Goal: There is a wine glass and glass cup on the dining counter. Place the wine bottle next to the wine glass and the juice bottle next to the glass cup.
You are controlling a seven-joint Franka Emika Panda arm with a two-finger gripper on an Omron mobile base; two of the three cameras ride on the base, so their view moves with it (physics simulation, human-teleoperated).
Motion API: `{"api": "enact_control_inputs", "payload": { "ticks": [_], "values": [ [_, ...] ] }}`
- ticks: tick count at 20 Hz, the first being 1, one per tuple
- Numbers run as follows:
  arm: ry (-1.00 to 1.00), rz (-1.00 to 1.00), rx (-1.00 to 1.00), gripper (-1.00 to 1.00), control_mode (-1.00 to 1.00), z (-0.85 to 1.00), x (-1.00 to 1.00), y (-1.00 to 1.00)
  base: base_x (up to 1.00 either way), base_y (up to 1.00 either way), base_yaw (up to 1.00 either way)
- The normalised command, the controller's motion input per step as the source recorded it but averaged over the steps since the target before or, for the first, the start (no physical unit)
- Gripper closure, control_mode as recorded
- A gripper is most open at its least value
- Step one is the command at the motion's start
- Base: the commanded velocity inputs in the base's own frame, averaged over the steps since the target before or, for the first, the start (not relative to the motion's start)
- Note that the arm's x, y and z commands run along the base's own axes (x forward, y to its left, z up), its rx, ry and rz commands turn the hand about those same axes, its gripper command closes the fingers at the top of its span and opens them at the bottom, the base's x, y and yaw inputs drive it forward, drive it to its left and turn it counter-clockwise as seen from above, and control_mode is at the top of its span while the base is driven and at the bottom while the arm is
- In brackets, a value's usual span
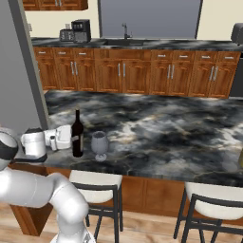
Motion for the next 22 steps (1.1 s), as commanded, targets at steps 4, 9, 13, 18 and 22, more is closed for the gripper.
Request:
{"api": "enact_control_inputs", "payload": {
  "ticks": [4,9,13,18,22],
  "values": [
    [-0.07,-0.05,-0.03,1.0,-1.0,-0.43,0.01,0.0,0.0,0.0,0.0],
    [-0.12,0.0,-0.02,1.0,-1.0,-0.28,0.01,-0.06,0.0,0.0,0.0],
    [-0.12,0.0,-0.03,1.0,-1.0,-0.26,-0.02,-0.13,0.0,0.0,0.0],
    [-0.09,0.0,-0.01,1.0,-1.0,-0.28,-0.01,-0.21,0.0,0.0,0.0],
    [-0.08,0.0,0.0,1.0,-1.0,-0.27,-0.1,-0.22,0.0,0.0,0.0]
  ]
}}
